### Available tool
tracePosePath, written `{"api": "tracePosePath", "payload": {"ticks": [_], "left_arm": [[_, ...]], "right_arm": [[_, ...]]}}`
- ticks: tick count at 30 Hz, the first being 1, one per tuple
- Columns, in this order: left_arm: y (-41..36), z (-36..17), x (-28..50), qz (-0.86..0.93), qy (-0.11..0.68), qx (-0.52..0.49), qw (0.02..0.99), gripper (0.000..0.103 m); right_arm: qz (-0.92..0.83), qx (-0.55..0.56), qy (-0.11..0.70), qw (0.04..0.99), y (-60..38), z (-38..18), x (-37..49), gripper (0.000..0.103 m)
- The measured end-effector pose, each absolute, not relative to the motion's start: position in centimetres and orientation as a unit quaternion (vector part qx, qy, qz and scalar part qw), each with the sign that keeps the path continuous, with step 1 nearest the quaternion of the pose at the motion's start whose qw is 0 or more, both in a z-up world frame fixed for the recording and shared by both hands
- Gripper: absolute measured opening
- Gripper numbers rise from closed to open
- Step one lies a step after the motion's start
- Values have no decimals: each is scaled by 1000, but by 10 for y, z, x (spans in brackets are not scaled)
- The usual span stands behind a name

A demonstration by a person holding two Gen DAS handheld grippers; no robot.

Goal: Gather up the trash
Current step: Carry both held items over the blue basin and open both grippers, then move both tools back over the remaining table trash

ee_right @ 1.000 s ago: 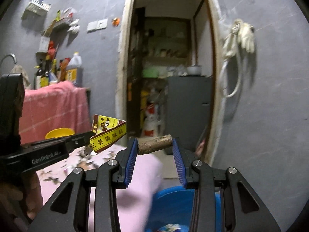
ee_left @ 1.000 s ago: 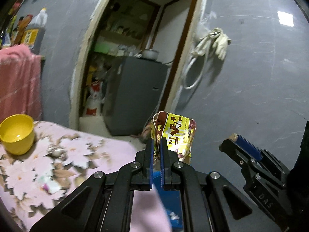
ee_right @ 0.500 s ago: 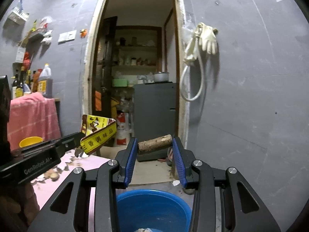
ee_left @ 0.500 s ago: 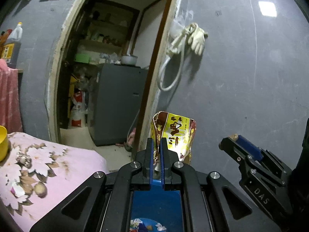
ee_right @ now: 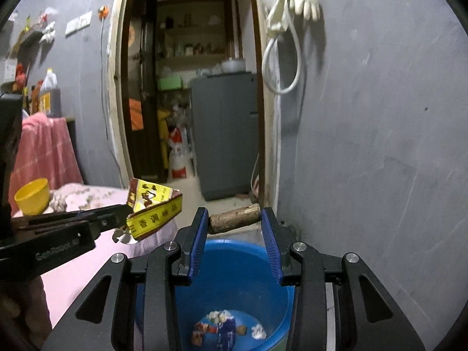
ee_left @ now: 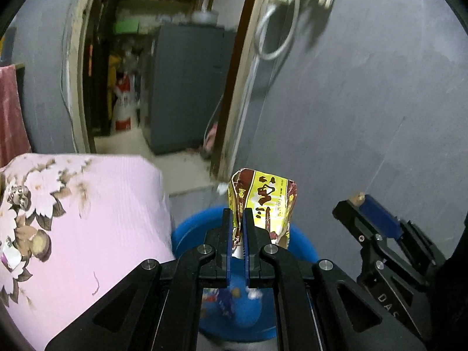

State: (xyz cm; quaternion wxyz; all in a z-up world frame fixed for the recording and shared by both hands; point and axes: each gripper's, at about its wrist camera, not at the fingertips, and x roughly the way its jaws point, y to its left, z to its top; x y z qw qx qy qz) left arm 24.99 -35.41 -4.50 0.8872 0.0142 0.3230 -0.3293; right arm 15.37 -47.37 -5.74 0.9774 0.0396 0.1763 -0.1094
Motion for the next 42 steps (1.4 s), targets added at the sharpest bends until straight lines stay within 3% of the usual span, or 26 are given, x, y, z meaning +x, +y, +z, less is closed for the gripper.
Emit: {"api": "tracePosePath", "payload": {"ticks": [8, 13, 23, 29, 31, 37, 42], "left_arm": [[-357, -65, 258, -333, 364, 21, 870, 5], [-352, -66, 261, -330, 369, 11, 869, 23], [-318, -37, 247, -319, 311, -14, 895, 44], [-280, -12, 231, -290, 249, -9, 924, 69], [-263, -5, 227, -276, 228, -19, 933, 91], [-211, 13, 215, -230, 175, -49, 956, 100], [-177, 22, 202, -201, 155, -47, 966, 101]], "right_arm": [[-111, 52, 217, 968, -476, -75, 163, 36], [-114, 60, 223, 966, -481, -74, 167, 42], [-109, 56, 194, 973, -470, -52, 158, 50], [-102, 49, 158, 981, -453, -26, 148, 60], [-99, 48, 146, 983, -446, -18, 144, 66], [-87, 38, 107, 990, -419, 4, 133, 78], [-80, 36, 83, 993, -397, 14, 127, 89]]}}
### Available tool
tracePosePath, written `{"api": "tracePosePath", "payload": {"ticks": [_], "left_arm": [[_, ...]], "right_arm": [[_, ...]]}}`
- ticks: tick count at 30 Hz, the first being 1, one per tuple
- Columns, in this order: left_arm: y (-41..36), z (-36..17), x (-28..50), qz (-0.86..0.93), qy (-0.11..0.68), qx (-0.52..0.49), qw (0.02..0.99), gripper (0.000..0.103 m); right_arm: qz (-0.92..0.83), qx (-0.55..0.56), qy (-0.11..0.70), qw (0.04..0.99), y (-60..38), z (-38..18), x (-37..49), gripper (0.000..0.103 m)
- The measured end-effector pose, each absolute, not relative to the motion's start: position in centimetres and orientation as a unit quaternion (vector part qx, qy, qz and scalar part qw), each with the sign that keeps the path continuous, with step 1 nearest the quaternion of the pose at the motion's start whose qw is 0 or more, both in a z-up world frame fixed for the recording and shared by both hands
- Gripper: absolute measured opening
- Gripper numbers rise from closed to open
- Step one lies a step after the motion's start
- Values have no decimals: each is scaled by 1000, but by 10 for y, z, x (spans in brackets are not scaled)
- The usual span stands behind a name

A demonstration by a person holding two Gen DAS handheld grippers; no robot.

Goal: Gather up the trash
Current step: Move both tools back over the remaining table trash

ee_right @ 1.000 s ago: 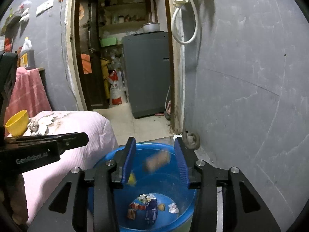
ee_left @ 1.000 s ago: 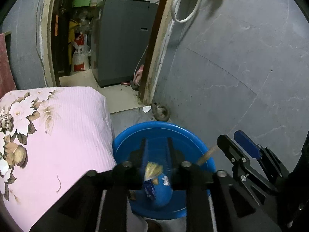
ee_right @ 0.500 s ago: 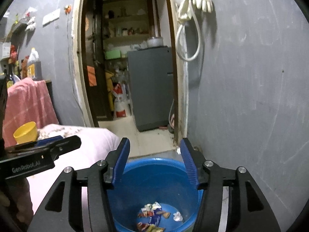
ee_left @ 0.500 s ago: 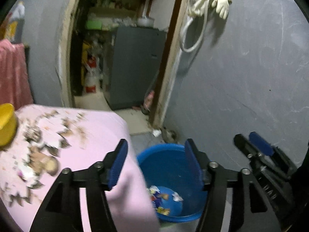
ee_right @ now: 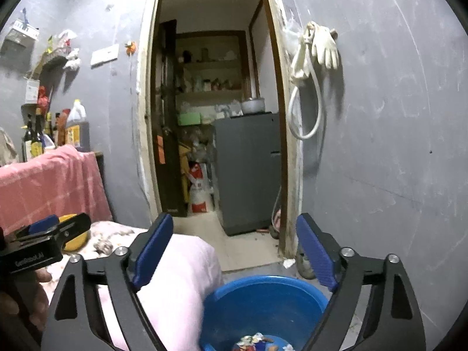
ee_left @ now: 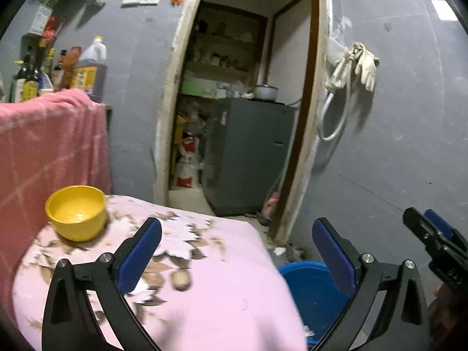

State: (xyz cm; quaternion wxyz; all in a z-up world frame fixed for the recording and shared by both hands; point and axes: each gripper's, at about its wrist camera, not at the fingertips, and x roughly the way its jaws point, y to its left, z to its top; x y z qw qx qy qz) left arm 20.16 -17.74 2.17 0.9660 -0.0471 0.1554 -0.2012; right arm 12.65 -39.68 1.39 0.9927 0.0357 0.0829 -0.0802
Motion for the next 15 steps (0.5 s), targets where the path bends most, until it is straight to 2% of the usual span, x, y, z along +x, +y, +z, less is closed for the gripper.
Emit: {"api": "tracePosePath", "payload": {"ticks": [2, 4, 15], "left_arm": [[-168, 23, 197, -194, 149, -46, 969, 101], [-159, 24, 193, -188, 142, -45, 971, 101], [-111, 34, 164, -145, 112, -41, 982, 101]], "right_arm": [[-76, 35, 77, 994, -388, 17, 125, 99], [-71, 36, 66, 995, -380, 19, 122, 103], [-34, 34, 28, 998, -338, 28, 108, 103]]}}
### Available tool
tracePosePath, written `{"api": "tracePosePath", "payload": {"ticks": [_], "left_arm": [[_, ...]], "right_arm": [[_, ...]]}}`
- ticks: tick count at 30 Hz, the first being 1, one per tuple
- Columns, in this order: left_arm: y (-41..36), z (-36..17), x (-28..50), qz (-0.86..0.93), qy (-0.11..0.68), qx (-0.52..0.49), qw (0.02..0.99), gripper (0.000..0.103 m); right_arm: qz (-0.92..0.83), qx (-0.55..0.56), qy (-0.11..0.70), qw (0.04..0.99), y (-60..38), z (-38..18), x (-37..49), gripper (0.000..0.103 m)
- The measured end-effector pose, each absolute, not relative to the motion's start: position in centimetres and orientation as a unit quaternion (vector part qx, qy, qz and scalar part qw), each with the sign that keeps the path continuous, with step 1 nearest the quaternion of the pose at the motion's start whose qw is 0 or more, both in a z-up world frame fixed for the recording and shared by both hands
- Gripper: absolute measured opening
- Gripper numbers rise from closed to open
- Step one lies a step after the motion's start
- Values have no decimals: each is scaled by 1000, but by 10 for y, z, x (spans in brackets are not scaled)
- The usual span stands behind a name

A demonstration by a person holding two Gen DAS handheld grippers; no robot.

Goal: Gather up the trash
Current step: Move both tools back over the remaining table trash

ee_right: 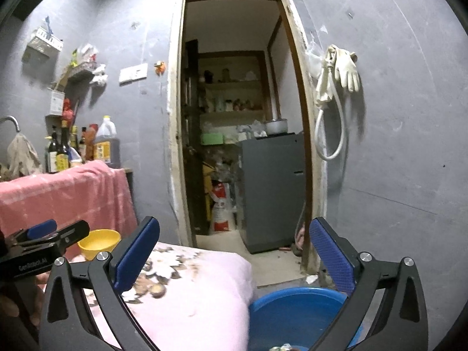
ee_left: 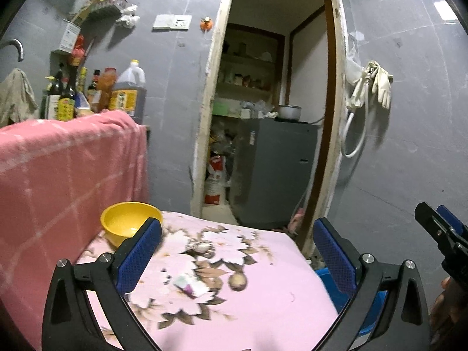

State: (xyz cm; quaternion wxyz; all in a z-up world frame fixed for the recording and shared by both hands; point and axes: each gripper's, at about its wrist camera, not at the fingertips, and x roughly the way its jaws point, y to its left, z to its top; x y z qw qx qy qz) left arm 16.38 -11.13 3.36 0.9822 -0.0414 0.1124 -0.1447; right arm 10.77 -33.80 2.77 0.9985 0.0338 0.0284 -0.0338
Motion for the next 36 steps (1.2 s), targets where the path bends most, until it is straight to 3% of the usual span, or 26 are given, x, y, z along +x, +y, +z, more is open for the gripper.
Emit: {"api": "tracePosePath", "payload": {"ticks": [17, 36], "left_arm": [[-58, 21, 145, -86, 76, -7, 993, 101], [-44, -27, 204, -65, 113, 14, 991, 101]], "right_arm": [[34, 31, -18, 999, -286, 24, 115, 103], [74, -26, 58, 995, -253, -26, 189, 103]]}}
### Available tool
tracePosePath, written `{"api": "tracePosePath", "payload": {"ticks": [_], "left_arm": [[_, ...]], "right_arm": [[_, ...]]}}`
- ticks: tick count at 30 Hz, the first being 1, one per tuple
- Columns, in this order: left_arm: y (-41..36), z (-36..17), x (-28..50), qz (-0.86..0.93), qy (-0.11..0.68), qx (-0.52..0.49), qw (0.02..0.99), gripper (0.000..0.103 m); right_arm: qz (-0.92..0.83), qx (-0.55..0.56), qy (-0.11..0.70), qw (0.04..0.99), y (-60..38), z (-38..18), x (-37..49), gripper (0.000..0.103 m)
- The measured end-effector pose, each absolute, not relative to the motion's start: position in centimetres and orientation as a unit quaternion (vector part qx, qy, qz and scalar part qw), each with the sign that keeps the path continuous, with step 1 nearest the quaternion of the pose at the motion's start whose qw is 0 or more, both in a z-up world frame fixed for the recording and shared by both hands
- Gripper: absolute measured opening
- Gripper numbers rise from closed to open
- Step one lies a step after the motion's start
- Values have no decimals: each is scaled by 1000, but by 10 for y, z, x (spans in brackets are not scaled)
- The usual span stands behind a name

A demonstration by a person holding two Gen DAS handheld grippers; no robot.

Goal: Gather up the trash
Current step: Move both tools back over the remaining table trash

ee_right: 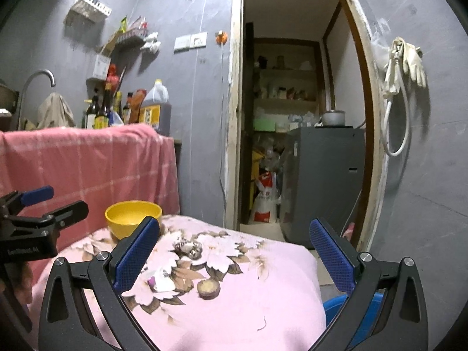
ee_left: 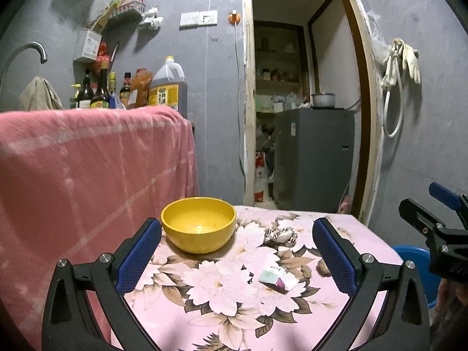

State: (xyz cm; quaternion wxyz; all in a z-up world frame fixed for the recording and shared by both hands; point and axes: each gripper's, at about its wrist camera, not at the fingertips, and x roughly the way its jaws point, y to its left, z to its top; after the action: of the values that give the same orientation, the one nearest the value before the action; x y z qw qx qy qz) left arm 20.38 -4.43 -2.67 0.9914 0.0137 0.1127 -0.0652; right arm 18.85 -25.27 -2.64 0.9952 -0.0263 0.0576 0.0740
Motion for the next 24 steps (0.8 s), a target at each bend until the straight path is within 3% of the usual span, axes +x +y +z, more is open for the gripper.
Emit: {"api": "tracePosePath", "payload": {"ticks": [16, 18, 22, 24], "left_arm": [[-44, -57, 258, -65, 196, 6, 978, 101], [-44, -61, 266, -67, 216, 2, 974, 101], [-42, -70, 282, -77, 263, -16, 962, 100], [-41, -75, 290, -87, 286, -29, 954, 97]], "right_arm": [[102, -34, 168, 980, -248, -59, 248, 103], [109, -32, 187, 976, -247, -63, 254, 100], [119, -26, 237, 964, -246, -73, 270, 83], [126, -20, 262, 957, -246, -78, 277, 81]]}}
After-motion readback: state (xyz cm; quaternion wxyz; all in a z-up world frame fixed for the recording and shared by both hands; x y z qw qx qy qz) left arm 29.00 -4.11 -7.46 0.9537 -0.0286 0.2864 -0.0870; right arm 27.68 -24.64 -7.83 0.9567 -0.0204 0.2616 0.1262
